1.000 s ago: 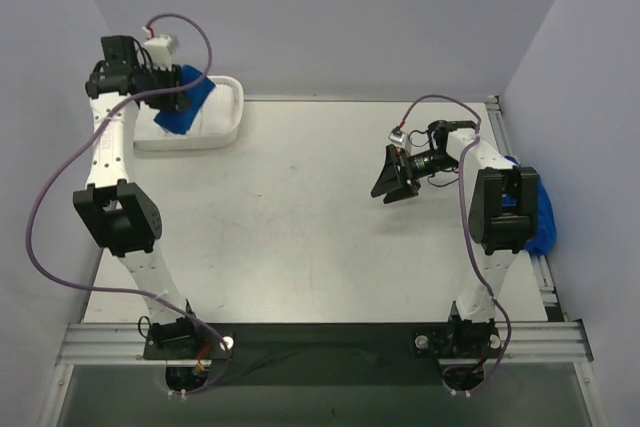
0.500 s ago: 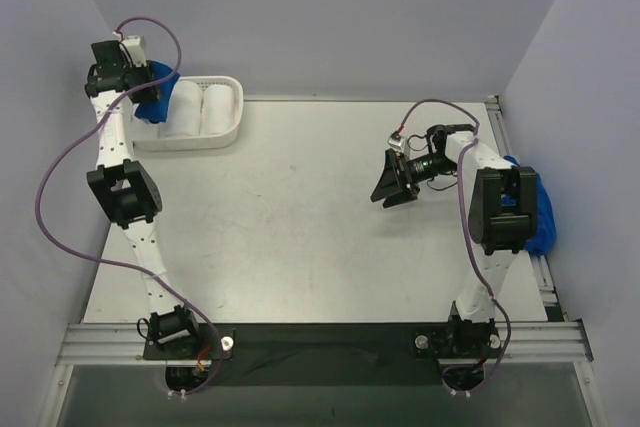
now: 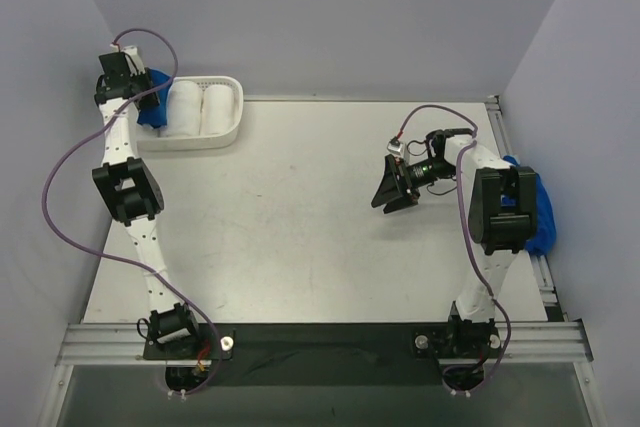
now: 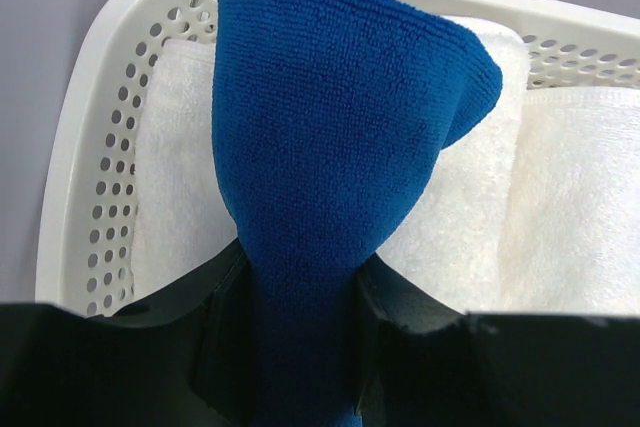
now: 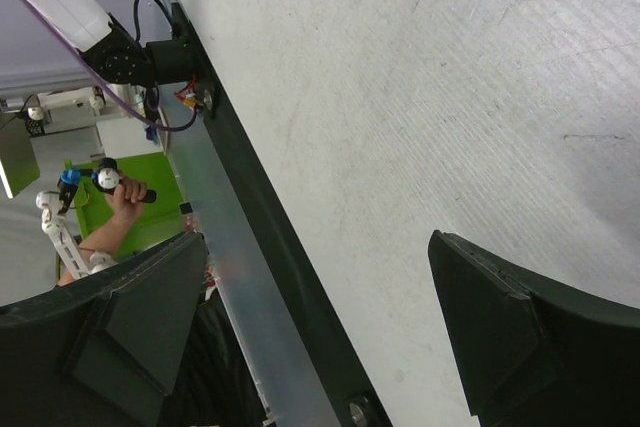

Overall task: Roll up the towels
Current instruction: Place the rolled towel into the container

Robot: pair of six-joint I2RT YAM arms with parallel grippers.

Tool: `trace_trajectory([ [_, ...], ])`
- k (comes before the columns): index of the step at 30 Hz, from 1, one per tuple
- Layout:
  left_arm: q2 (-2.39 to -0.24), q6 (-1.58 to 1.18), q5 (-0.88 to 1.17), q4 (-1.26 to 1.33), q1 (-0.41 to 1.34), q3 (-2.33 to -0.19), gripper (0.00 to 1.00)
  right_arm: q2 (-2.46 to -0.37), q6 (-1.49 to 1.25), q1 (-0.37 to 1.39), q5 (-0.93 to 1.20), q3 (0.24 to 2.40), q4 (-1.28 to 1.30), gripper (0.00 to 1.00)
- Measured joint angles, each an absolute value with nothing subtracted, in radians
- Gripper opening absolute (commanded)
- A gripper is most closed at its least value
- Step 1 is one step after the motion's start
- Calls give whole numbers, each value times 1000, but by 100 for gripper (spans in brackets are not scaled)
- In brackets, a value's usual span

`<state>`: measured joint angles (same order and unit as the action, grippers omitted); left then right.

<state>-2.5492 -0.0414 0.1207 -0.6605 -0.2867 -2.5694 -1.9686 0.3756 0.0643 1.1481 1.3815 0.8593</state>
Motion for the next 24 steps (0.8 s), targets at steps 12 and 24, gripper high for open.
trace_trajectory([
  [12,-2597,-47,116,-615,-300,-2547,50,-1969,376,64,1139,1381,860,100],
  [24,-2554,-62,116,-611,-310,-2547,97,-1921,369,65,1115,1384,873,100],
])
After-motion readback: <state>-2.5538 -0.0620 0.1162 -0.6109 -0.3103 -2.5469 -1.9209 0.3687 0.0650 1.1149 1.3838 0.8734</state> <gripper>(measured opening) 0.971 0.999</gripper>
